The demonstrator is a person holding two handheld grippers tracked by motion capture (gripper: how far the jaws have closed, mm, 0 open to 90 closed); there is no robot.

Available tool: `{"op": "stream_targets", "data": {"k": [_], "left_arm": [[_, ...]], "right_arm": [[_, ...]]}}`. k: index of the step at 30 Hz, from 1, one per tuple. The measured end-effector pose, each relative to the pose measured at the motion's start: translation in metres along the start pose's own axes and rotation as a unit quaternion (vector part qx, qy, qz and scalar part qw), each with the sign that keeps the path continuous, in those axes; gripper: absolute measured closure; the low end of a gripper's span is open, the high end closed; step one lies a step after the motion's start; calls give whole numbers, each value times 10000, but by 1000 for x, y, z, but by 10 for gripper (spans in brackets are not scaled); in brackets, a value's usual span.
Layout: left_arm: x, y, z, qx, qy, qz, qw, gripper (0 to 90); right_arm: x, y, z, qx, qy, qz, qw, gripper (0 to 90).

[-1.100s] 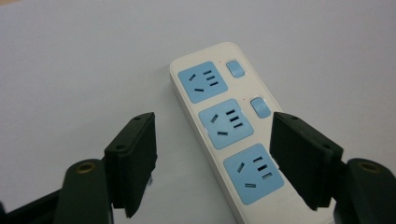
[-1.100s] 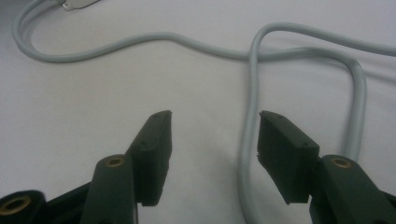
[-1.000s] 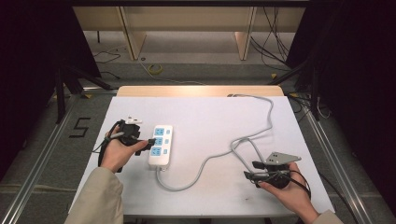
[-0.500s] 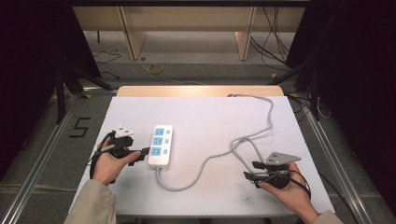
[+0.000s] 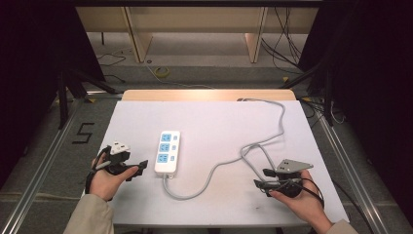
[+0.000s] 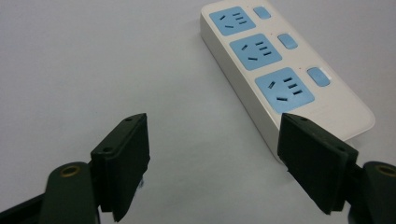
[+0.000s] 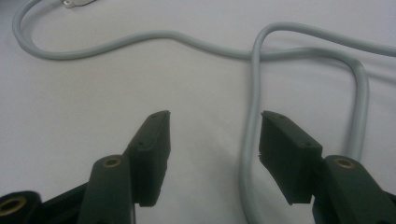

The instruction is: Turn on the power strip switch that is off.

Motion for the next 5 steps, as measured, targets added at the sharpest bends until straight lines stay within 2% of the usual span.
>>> {"op": "stream_targets", "data": {"k": [5], "left_arm": [[-5, -6, -8, 6, 146, 130, 9998, 241]], "right_arm": [[-1, 0, 0, 12, 4, -2, 10000, 438]]}}
Point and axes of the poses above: each handheld gripper's, and its own axes: z roughly backward along the jaws, y roughly out of its top, x roughly to its right, the point moved 3 cm from there along -z, roughly forward along the jaws, and after that the axes turned 8 degrees about -y, right-handed, at the moved point
